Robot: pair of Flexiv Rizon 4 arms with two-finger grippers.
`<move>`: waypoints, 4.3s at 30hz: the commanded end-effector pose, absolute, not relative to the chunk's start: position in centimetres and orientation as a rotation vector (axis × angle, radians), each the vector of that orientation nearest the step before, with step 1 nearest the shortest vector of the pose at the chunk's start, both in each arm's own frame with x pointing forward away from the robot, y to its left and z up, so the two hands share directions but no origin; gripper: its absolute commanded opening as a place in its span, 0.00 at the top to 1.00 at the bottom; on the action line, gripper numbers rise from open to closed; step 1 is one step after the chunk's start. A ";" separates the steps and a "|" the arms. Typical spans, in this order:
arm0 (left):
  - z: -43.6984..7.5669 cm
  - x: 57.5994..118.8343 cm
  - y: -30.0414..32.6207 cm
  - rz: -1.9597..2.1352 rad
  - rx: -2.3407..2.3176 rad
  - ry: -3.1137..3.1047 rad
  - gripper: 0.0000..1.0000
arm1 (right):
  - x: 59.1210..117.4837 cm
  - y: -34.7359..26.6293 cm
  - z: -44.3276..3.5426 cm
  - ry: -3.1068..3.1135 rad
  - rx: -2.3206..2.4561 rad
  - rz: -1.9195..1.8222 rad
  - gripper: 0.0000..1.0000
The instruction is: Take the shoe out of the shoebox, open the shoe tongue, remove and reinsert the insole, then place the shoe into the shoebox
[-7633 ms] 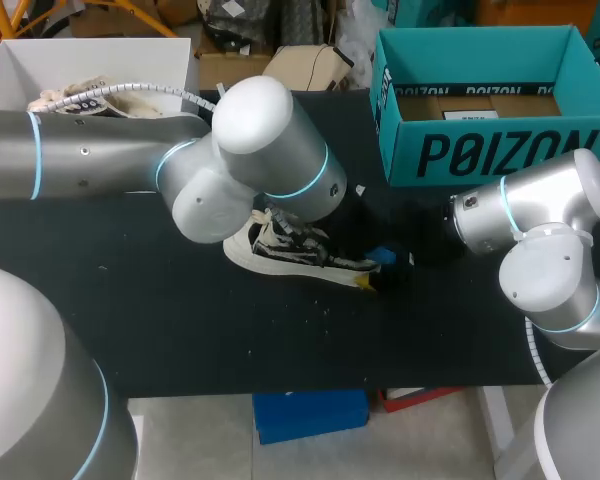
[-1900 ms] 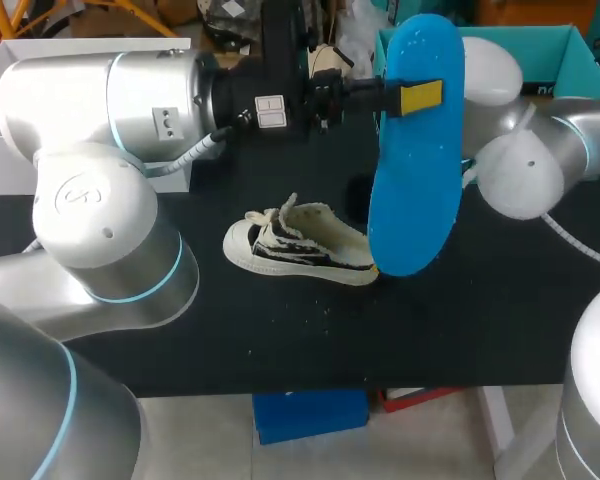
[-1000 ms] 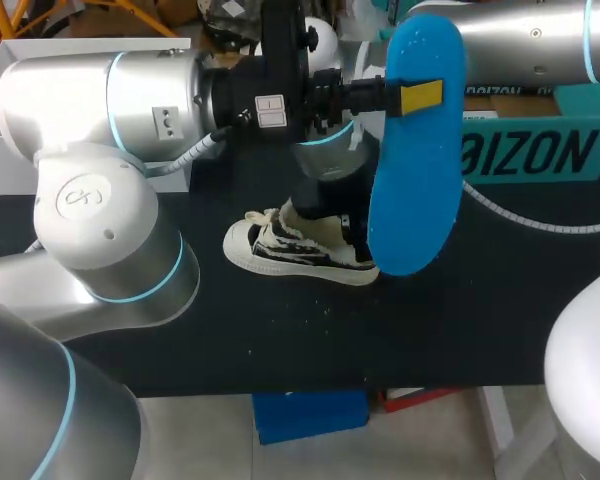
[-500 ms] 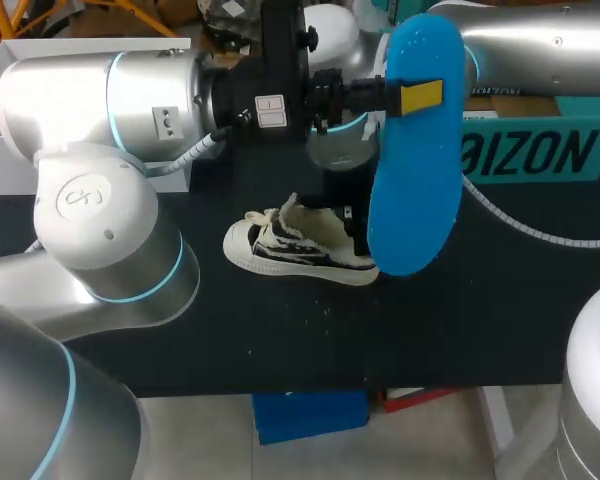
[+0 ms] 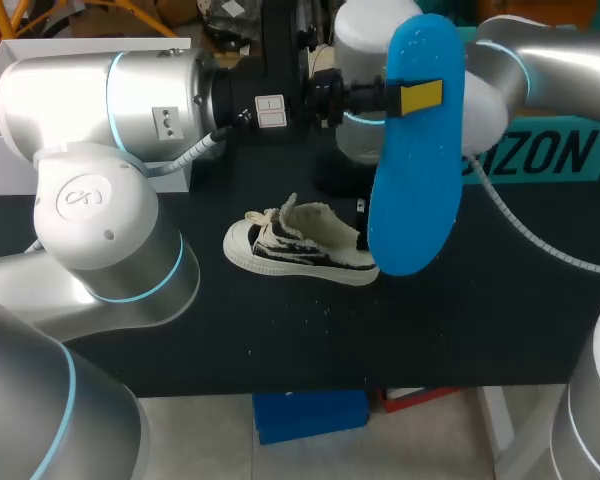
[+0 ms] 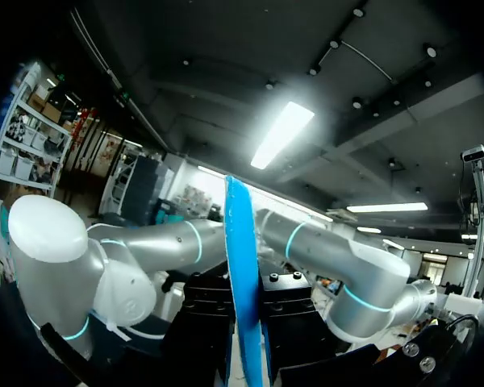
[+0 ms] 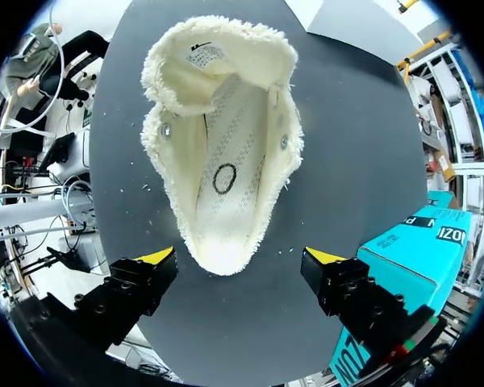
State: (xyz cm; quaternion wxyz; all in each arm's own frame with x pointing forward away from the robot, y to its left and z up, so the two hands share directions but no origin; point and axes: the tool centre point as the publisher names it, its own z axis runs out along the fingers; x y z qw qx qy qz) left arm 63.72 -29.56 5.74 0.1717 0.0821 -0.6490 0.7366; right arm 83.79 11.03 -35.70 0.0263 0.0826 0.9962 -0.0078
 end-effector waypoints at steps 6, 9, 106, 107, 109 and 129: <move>5.8 63.6 -29.7 2.090 0.238 -1.846 1.00 | 83.2 10.1 -35.8 3.024 0.272 0.430 0.00; 5.8 63.6 -29.7 2.090 0.238 -1.846 1.00 | 83.1 10.0 -35.9 2.996 0.281 0.563 0.00; 5.8 63.6 -29.7 2.090 0.238 -1.846 1.00 | 87.4 15.4 -38.2 3.031 0.132 -0.088 0.13; 5.8 63.6 -29.7 2.090 0.238 -1.846 1.00 | 87.4 15.6 -38.3 3.032 0.133 -0.093 0.14; 5.8 63.6 -29.7 2.090 0.238 -1.846 1.00 | 87.5 15.9 -38.4 3.038 0.128 -0.113 0.15; 5.8 63.6 -29.7 2.090 0.238 -1.846 1.00 | 87.9 19.0 -39.9 3.121 0.162 -0.121 0.00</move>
